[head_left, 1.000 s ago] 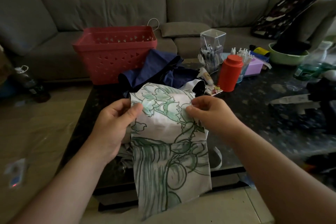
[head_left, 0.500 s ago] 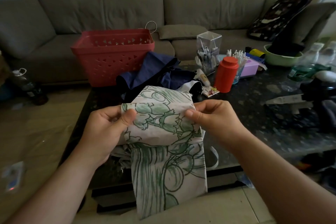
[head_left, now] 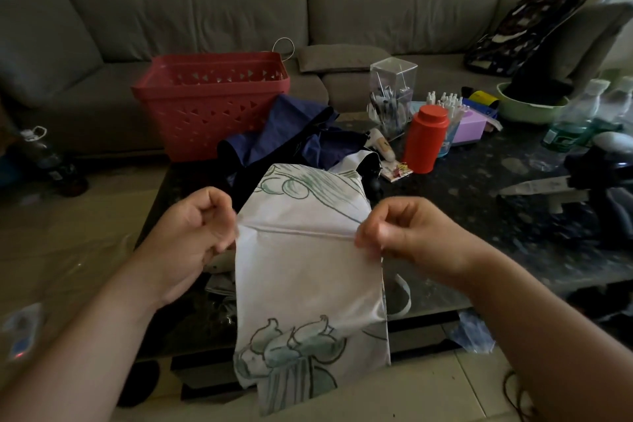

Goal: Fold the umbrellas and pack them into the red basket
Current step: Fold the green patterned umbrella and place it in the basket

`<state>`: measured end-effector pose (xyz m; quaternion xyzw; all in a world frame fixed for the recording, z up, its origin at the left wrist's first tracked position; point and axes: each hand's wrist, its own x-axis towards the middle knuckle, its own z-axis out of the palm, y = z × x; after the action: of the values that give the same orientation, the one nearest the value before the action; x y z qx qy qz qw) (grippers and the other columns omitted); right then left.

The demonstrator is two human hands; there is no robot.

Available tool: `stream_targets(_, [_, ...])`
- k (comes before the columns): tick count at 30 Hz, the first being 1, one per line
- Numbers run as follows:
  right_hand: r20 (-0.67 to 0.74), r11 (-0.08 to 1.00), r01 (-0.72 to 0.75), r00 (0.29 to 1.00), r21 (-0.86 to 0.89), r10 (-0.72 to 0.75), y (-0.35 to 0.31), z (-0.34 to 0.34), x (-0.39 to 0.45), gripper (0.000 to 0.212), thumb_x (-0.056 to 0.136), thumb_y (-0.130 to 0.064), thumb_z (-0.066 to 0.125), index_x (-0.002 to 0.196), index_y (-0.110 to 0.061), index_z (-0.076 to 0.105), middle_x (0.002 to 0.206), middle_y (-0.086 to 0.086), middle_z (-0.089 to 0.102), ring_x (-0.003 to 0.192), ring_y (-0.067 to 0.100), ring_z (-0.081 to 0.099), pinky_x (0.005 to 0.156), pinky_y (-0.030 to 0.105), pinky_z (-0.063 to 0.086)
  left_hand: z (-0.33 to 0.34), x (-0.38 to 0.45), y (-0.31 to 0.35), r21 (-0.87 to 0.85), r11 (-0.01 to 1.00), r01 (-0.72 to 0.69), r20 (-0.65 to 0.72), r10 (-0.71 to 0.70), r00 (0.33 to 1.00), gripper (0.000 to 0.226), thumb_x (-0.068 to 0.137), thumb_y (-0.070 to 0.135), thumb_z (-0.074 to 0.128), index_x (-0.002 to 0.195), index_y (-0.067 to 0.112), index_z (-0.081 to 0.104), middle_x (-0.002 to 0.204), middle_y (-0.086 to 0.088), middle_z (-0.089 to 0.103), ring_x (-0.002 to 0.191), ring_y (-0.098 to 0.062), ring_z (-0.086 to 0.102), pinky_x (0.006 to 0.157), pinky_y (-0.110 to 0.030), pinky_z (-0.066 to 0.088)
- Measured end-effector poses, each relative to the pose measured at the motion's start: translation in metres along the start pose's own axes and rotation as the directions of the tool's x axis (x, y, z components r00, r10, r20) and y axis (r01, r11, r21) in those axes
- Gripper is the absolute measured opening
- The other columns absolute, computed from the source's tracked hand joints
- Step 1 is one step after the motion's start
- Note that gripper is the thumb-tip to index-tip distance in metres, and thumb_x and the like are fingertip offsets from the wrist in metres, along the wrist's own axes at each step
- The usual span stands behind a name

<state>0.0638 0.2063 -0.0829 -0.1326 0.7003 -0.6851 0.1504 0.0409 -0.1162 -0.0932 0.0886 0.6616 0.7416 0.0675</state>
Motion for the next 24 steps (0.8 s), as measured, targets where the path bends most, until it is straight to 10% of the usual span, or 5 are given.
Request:
stream_targets(5, [-0.544,0.993,-0.083,0.839,-0.090,0.021,0.011,0.003,0.027,0.018,0.091,-0.021,0.081,0.094,-0.008,0.069,0.073,0.009,0.054,0.060,0.017,0.050,0.050,0.022,0.047,0.011,0.022,-0.025,0.095,0.992,0.079,-0.282,-0.049,0.958,0.024,0.091,0.018,0.079,0.106,0.025,0.063,0.087,-0.004,0.055,0.083,-0.025,0.055,0.077,-0.042,0.049])
stream_targets(14, [-0.560,0.960,-0.239,0.820,-0.147,0.119,0.032,-0.005,0.039,0.025,0.084,-0.020,0.086,0.102,-0.018,0.069,0.082,0.007,0.063,0.069,0.020,0.060,0.070,0.037,0.054,0.015,0.024,-0.028,0.103,0.966,0.237,-0.363,-0.185,0.913,0.045,0.089,0.018,0.083,0.119,0.044,0.061,0.128,-0.012,0.060,0.116,-0.032,0.067,0.106,-0.055,0.054])
stream_targets(24, [-0.494,0.967,-0.208,0.863,-0.146,0.111,0.035,-0.005,0.035,0.033,0.083,-0.010,0.086,0.110,-0.022,0.070,0.093,0.007,0.066,0.077,0.018,0.063,0.072,0.034,0.054,0.021,0.016,-0.033,0.432,0.854,0.290,-0.196,-0.225,0.955,0.047,0.089,0.000,0.079,0.126,0.023,0.060,0.094,0.010,0.082,0.084,-0.002,0.077,0.069,-0.019,0.055])
